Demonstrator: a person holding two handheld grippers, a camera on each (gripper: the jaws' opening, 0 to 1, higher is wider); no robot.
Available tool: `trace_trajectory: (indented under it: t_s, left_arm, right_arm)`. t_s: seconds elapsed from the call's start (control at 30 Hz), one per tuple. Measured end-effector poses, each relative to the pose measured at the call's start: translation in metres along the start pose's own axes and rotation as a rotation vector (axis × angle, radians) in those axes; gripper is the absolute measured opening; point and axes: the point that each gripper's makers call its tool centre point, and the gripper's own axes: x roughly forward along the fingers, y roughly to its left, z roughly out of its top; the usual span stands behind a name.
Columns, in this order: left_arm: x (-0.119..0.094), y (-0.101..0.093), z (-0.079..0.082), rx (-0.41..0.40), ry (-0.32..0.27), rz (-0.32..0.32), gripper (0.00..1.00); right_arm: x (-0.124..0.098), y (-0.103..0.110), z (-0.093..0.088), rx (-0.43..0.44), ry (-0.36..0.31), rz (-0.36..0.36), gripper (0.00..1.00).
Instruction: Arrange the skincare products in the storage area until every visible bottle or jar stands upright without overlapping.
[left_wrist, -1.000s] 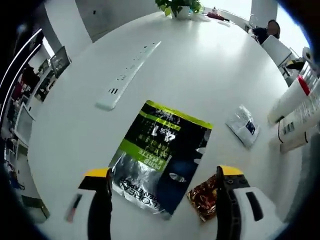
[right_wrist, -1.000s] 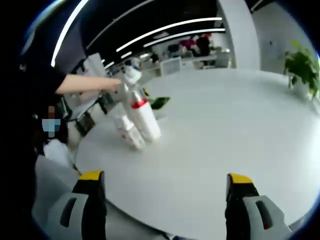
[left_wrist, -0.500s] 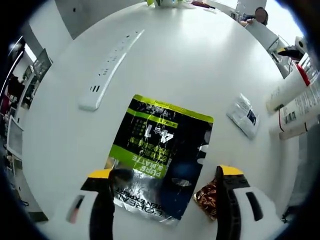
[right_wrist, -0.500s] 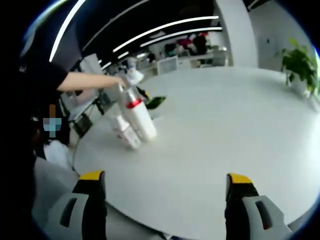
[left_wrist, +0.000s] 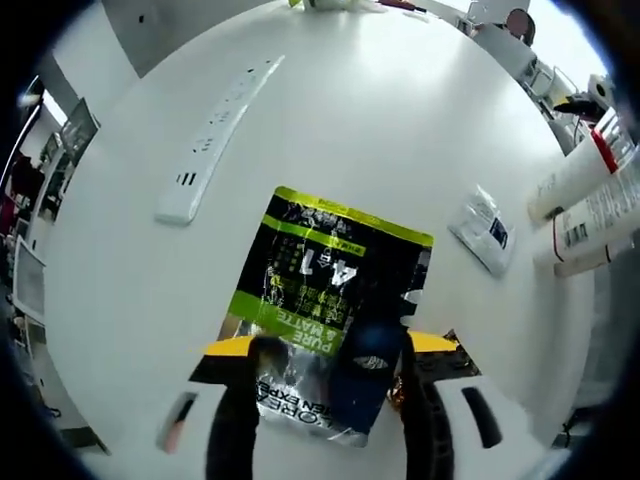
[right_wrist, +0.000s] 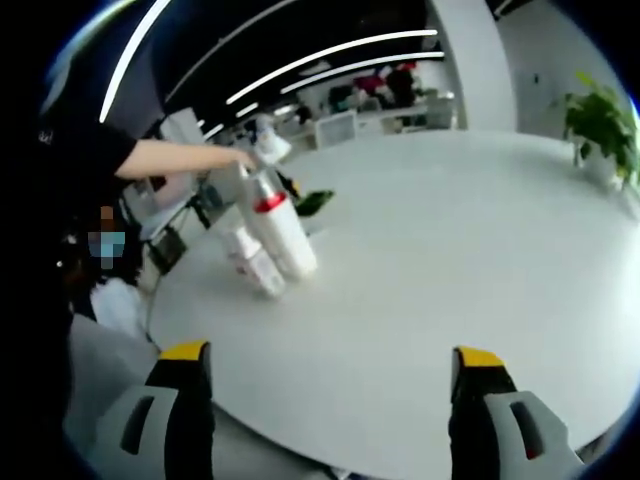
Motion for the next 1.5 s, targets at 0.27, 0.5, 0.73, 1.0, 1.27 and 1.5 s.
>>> trace_trajectory:
  t_s: [0.27,0.5,0.73,1.0,1.27,1.5]
  left_arm:
    - [-0.001,-0.010,0.004,-0.018,0.004,-0.003,0.39]
    - [-0.004,-0.021,0.005,-0.089,-0.021,-0.017,0.08]
    - [-0.010,-0.024,0.001,-0.156,-0.023,0.024,0.06]
    - [-0.040,-0.038,0.000,-0.066,-0.024,0.038,0.05]
    - [-0.074,-0.054,-0.011,-0.062,-0.032,0.053,0.05]
    - [-0.092,-0.059,-0.019,-0.043,-0.051,0.070,0.04]
  right_arm:
    - [-0.001,-0.001,-0.001,0.003,0.000,-0.002,0.97]
    - [0.001,-0.001,-0.001,0.008,-0.002,0.001,0.97]
    - [-0.002,-0.001,0.009,-0.004,-0.019,-0.003,0.97]
    - [-0.001,0.008,0.018,-0.015,-0.035,0.014,0.97]
    - [0.005,0.025,0.034,-0.042,-0.064,0.061,0.98]
    - [0.004,0.038,0.038,-0.062,-0.070,0.094,0.99]
